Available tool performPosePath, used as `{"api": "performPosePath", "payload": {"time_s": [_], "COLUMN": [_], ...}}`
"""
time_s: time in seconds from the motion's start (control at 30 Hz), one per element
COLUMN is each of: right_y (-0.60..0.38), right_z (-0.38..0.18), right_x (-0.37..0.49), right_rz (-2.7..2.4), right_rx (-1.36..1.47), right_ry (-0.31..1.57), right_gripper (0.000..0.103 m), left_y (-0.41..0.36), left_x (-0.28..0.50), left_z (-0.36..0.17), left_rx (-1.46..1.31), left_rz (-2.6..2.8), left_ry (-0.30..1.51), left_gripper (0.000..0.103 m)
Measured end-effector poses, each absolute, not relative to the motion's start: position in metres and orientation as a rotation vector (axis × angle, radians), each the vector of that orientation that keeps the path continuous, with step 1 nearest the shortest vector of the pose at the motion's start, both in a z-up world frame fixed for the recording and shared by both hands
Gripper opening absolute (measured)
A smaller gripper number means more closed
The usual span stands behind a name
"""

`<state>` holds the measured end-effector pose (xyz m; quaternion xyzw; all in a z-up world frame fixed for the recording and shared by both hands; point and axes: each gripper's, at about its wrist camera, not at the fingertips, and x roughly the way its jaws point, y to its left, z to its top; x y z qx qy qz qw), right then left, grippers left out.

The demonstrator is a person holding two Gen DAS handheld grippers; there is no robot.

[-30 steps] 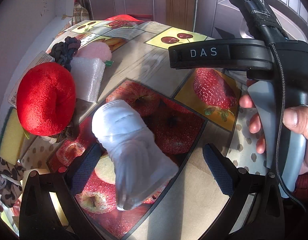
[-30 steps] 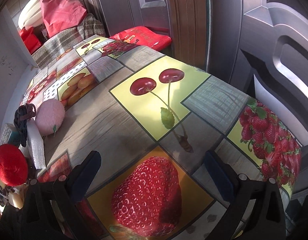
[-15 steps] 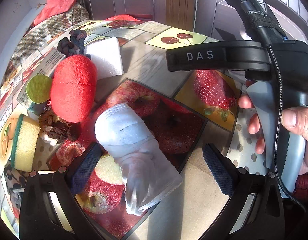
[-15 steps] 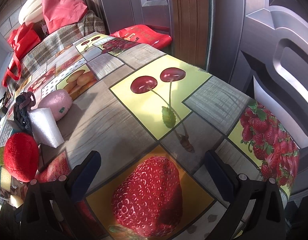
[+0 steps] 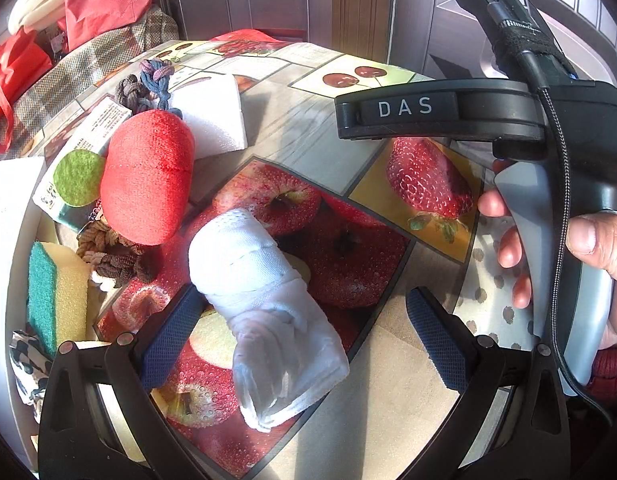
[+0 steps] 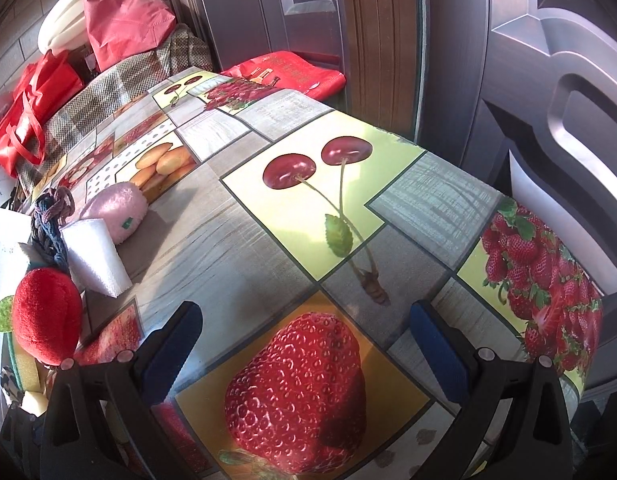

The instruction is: Organize soft objects

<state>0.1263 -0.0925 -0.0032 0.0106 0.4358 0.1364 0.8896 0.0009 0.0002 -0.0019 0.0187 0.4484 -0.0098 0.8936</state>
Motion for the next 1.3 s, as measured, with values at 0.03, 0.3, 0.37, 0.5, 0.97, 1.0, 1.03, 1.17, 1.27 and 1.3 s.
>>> {"api": "performPosePath", "payload": {"time_s": [0.03, 0.3, 0.37, 0.5, 0.97, 1.0, 1.03, 1.17, 1.27, 1.3], "right_y": [-0.0925, -0.0921, -0.0923, -0.0922, -0.0928, -0.0930, -0.0936, -0.0943, -0.0947, -0.0949], "right_z": [-0.0033, -0.0025, -0.0026, -0.0025, -0.0022, -0.0022, -0.0022, -0.0014, -0.0012, -0.0012], "right_x": [0.1262, 0.1270, 0.1269, 0.1271, 0.1265, 0.1265, 0.1265, 0.1260, 0.1256, 0.1256], "right_rz": [0.283, 0.284, 0.283, 0.284, 0.289, 0.289, 0.289, 0.294, 0.295, 0.296], "right_rx": [0.022, 0.020, 0.019, 0.019, 0.025, 0.024, 0.025, 0.036, 0.038, 0.039], "right_ry": [0.905, 0.906, 0.906, 0.906, 0.905, 0.905, 0.905, 0.902, 0.902, 0.902], "right_gripper": [0.103, 0.103, 0.103, 0.103, 0.103, 0.103, 0.103, 0.103, 0.103, 0.103], "left_y": [0.0002, 0.0003, 0.0003, 0.0002, 0.0003, 0.0002, 0.0012, 0.0014, 0.0011, 0.0011], "left_x": [0.0009, 0.0010, 0.0010, 0.0009, 0.0009, 0.0009, -0.0008, -0.0010, -0.0009, -0.0009], "left_z": [-0.0019, -0.0020, -0.0021, -0.0020, -0.0020, -0.0020, -0.0004, -0.0005, -0.0005, -0.0005], "left_rx": [0.039, 0.039, 0.039, 0.039, 0.039, 0.039, 0.040, 0.039, 0.038, 0.039], "left_rz": [-0.021, -0.021, -0.021, -0.021, -0.021, -0.020, -0.020, -0.021, -0.021, -0.020], "left_ry": [0.930, 0.930, 0.930, 0.930, 0.930, 0.930, 0.930, 0.930, 0.930, 0.930], "left_gripper": [0.102, 0.102, 0.102, 0.102, 0.102, 0.102, 0.102, 0.102, 0.102, 0.102]}}
